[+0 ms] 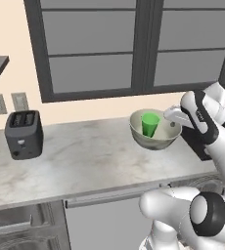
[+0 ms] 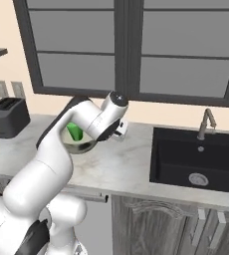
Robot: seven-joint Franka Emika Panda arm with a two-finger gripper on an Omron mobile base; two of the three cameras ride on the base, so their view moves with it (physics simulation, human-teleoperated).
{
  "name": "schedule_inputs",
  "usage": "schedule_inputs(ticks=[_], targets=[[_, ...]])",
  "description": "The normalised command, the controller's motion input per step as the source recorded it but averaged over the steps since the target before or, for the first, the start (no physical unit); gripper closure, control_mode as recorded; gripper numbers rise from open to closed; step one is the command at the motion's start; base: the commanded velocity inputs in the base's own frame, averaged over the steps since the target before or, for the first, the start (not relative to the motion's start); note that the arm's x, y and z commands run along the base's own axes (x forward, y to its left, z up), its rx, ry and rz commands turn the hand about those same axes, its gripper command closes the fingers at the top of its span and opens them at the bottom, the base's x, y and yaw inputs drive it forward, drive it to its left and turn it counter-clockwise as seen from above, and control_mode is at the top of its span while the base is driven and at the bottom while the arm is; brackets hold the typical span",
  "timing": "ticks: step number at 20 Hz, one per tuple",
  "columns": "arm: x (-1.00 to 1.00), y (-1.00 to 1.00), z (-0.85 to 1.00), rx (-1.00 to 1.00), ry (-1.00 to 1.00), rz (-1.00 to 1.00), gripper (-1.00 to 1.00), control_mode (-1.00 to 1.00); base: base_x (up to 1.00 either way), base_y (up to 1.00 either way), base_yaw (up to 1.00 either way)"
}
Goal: Place the cup inside the bowl on the dining table and move the bowl to any counter.
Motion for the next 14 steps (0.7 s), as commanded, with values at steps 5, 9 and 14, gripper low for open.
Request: schedule_inputs(ticks=[5,9,14], targets=[[0.00,0.00,0.00,0.00,0.00,0.00,1.00,1.00,0.59,0.44,0.00],[0.00,0.00,0.00,0.00,0.00,0.00,1.00,1.00,0.16,0.17,0.00],[0.00,0.00,0.00,0.00,0.00,0.00,1.00,1.00,0.00,0.00,0.00]])
